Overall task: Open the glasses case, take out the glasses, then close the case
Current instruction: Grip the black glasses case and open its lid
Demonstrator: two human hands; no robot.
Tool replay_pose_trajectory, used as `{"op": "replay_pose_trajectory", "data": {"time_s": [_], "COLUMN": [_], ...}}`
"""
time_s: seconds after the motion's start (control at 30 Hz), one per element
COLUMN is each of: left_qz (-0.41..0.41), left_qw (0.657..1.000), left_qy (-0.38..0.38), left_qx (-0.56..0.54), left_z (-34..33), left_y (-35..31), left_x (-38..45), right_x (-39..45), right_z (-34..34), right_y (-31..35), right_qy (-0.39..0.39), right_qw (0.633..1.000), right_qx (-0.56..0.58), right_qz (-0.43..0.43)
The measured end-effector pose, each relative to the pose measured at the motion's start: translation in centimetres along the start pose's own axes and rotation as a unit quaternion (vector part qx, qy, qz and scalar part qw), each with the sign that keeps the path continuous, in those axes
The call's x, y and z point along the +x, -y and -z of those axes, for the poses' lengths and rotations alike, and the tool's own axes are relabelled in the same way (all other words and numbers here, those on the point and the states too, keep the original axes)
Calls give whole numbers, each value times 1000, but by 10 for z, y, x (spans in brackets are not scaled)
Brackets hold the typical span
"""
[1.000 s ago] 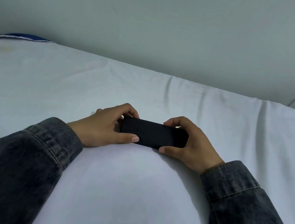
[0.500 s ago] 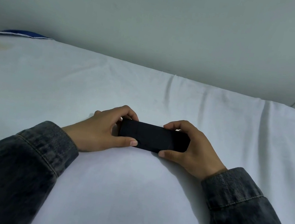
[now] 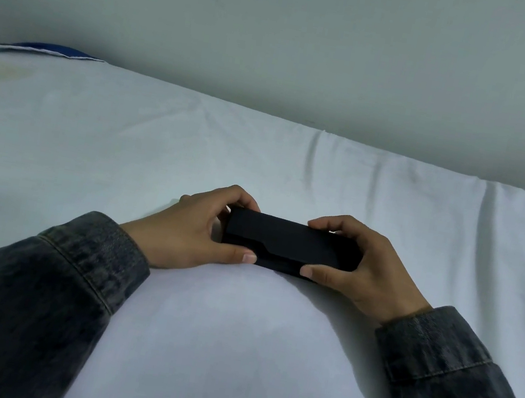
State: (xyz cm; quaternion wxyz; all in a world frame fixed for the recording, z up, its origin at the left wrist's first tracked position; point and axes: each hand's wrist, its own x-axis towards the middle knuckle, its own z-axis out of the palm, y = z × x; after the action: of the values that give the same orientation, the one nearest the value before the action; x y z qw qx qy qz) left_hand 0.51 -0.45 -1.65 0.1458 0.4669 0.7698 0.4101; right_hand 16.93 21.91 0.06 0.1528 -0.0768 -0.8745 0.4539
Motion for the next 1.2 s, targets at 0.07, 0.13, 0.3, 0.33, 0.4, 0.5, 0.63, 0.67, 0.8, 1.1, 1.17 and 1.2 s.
{"op": "replay_pose_trajectory", "data": {"time_s": [0.07, 0.13, 0.3, 0.33, 0.4, 0.5, 0.63, 0.67, 0.8, 1.1, 1.17, 1.2], "left_qz": [0, -3, -5, -5, -5, -7, -13, -15, -21, -29, -27, -28], "left_qw": [1000, 1000, 1000, 1000, 1000, 1000, 1000, 1000, 1000, 999, 999, 999], "left_qy": [-3, 0, -1, -2, -2, -2, -5, -5, -7, -14, -14, -13], "left_qx": [-2, -2, 1, 1, 1, -3, -7, -9, -11, -18, -32, -38], "left_z": [1, 1, 1, 1, 1, 0, 1, 1, 0, -1, -1, -1], "left_y": [0, 0, 1, 1, 2, 3, 3, 3, 2, 6, 7, 8], "left_x": [0, 1, 1, 1, 2, 2, 2, 2, 2, 4, 4, 5], "right_x": [0, 0, 1, 1, 2, 3, 5, 5, 6, 7, 8, 8], "right_z": [2, 2, 2, 2, 2, 2, 2, 3, 4, 5, 5, 5], "right_y": [1, 1, 1, 2, 3, 3, 1, 1, 0, 2, 2, 1], "right_qy": [0, 4, 12, 11, 9, -2, -20, -25, -41, -65, -70, -76], "right_qw": [1000, 999, 998, 998, 997, 995, 995, 995, 993, 984, 983, 982], "right_qx": [30, 38, 53, 58, 71, 95, 94, 91, 103, 153, 156, 161], "right_qz": [4, 1, -9, -10, -14, -20, -20, -20, -27, -56, -59, -60]}}
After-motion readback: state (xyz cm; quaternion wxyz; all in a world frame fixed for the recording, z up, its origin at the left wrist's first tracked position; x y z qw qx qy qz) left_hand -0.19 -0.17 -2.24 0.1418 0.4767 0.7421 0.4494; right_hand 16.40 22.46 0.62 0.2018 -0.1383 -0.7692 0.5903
